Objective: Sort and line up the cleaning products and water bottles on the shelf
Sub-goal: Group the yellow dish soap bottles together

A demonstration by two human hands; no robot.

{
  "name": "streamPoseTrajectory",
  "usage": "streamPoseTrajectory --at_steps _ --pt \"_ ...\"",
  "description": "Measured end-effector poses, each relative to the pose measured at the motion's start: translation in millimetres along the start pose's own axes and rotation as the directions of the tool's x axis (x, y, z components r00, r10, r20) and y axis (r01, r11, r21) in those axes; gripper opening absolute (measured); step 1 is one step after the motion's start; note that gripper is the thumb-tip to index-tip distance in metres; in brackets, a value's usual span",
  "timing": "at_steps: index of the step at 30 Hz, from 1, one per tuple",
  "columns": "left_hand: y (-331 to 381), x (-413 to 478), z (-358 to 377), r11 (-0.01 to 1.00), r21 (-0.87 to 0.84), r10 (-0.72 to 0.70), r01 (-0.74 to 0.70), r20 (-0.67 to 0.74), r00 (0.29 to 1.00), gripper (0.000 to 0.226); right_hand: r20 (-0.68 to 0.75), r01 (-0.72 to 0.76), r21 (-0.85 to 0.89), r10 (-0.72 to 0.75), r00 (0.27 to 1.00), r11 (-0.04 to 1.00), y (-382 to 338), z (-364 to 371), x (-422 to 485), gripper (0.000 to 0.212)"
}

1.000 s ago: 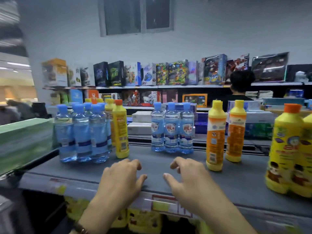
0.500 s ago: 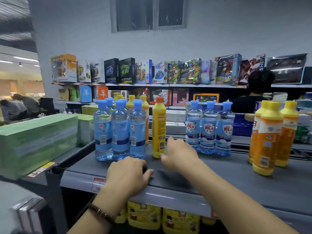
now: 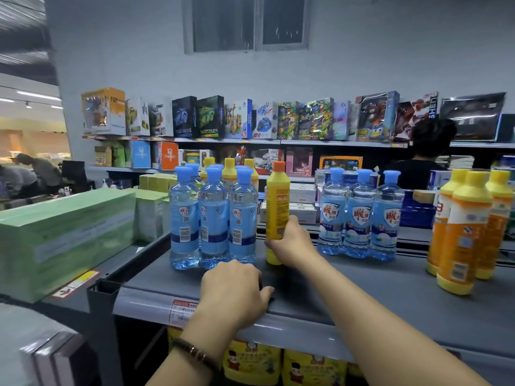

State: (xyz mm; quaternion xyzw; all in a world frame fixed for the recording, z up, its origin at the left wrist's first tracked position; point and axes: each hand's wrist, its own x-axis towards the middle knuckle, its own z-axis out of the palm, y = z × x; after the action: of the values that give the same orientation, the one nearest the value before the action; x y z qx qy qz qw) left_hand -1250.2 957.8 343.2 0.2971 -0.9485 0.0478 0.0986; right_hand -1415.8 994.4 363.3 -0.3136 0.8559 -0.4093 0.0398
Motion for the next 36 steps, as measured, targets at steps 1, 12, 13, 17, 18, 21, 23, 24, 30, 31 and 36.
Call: streamPoseTrajectory --at_steps 1,12,13,17,18,21,23,24,30,31,36 --pt "-2 2 -1 1.000 -0.006 0.002 -0.002 0.002 1.000 0.050 0.005 0.011 0.005 -0.011 1.000 1.000 2 -1 0 0.056" --pt "-2 34 -8 0.760 -0.648 -0.099 -0.044 -0.181 0.978 0.045 0.032 0.084 0.106 -0.088 0.996 0.991 25 -27 -27 0.043" --pt "4 35 -10 0.724 -0.686 -0.117 -0.066 -0.217 0.969 0.045 0.036 0.090 0.125 -0.095 0.995 0.988 28 -29 -31 0.041" --pt "29 39 -20 0.580 -0.807 -0.121 -0.112 -0.221 0.968 0.046 0.013 0.120 0.148 -0.124 0.992 0.982 36 -37 -44 0.039" --pt "34 40 -21 0.568 -0.815 -0.125 -0.120 -0.229 0.965 0.049 0.001 0.129 0.144 -0.130 0.992 0.981 37 -37 -46 0.039" --pt "45 45 -21 0.587 -0.795 -0.181 -0.151 -0.310 0.933 0.052 -0.053 0.149 0.102 -0.145 0.988 0.983 39 -33 -51 0.049" --pt "47 48 -20 0.556 -0.815 -0.191 -0.165 -0.319 0.929 0.046 -0.049 0.174 0.082 -0.171 0.984 0.981 41 -34 -53 0.059" --pt "45 50 -19 0.524 -0.834 -0.179 -0.170 -0.303 0.936 0.041 -0.023 0.191 0.081 -0.190 0.982 0.978 43 -37 -53 0.060" --pt "22 49 -22 0.202 -0.972 0.079 -0.121 -0.107 0.991 0.032 0.174 0.226 0.242 -0.271 0.947 0.944 53 -63 -50 0.042" --pt "19 47 -24 0.158 -0.982 0.118 -0.102 -0.084 0.989 0.032 0.180 0.243 0.217 -0.284 0.942 0.945 54 -63 -50 0.039" --pt "32 42 -21 0.257 -0.960 0.120 -0.114 -0.086 0.989 0.041 0.097 0.261 0.175 -0.281 0.955 0.949 61 -64 -59 0.045"
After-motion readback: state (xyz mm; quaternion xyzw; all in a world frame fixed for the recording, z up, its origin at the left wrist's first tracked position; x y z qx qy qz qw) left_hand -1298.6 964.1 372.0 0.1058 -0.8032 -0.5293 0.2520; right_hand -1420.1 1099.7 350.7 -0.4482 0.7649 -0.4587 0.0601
